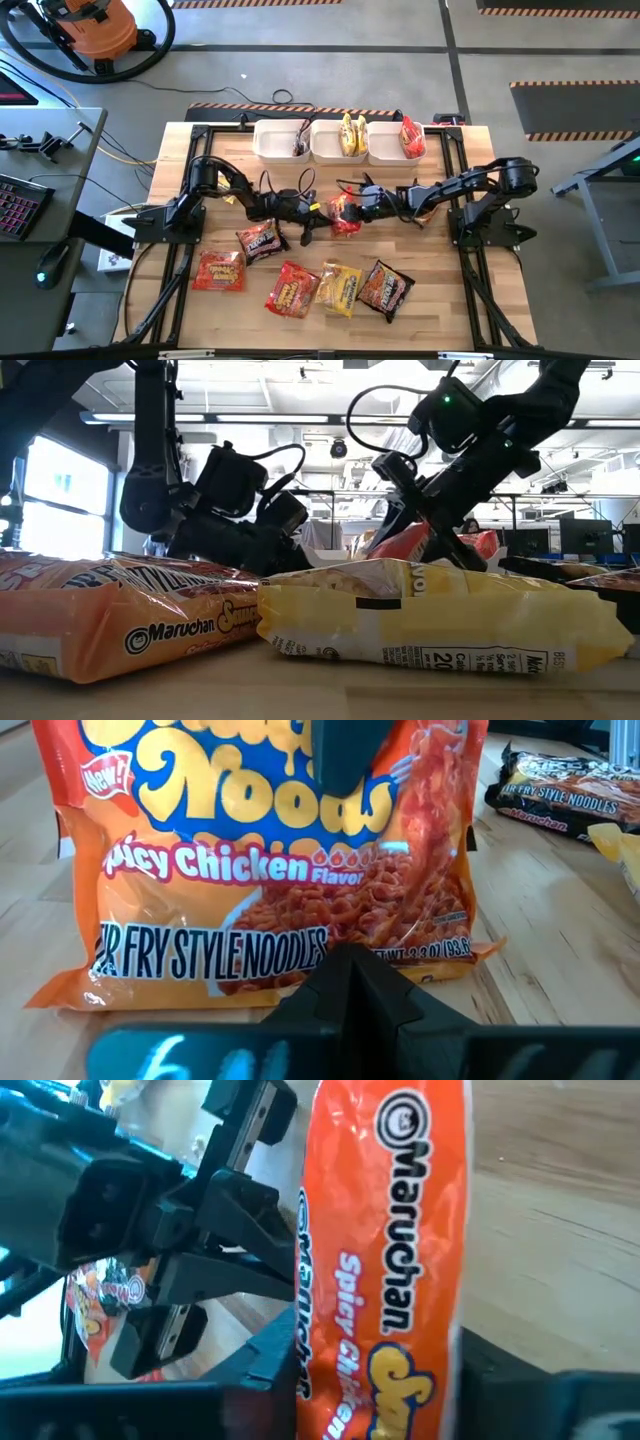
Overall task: Sort Maruchan noodles
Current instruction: Put the orange noodle into the right white bin
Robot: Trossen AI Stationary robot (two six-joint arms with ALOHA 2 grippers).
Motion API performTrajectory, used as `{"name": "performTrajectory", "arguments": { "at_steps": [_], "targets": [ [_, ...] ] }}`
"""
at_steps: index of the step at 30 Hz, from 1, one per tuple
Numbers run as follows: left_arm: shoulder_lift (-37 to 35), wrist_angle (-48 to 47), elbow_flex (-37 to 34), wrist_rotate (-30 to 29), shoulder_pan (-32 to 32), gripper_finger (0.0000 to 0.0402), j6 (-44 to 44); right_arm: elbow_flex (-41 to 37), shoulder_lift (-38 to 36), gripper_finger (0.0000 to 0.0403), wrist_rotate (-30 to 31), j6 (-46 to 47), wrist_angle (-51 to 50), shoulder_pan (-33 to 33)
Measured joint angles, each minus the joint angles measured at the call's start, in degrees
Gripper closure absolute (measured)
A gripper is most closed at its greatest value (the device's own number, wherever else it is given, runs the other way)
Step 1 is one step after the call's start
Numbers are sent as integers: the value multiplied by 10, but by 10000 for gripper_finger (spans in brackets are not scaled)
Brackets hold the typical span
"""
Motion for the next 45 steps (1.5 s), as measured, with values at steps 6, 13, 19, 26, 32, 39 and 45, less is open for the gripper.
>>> {"name": "performTrajectory", "arguments": {
  "at_steps": [6,13,19,26,32,39,45],
  "targets": [
    [-36,-8,-32,5,3,381,4,0,0,289,-8,-17,4,0],
    [-99,55,-102,-5,18,367,25,2,-24,289,-14,-33,1,0],
    [-114,194,-167,-5,26,375,27,50,-67,289,-12,-65,-89,-4],
    [-121,257,-203,7,40,387,26,174,-96,289,-10,-128,-299,-31],
    [-120,257,-200,31,47,400,18,310,-97,289,0,-193,-482,-60],
    [-120,257,-200,31,47,401,17,416,-98,289,28,-235,-660,-109],
    [-120,257,-199,30,47,401,17,438,-98,289,10,-276,-732,-166]
  ]
}}
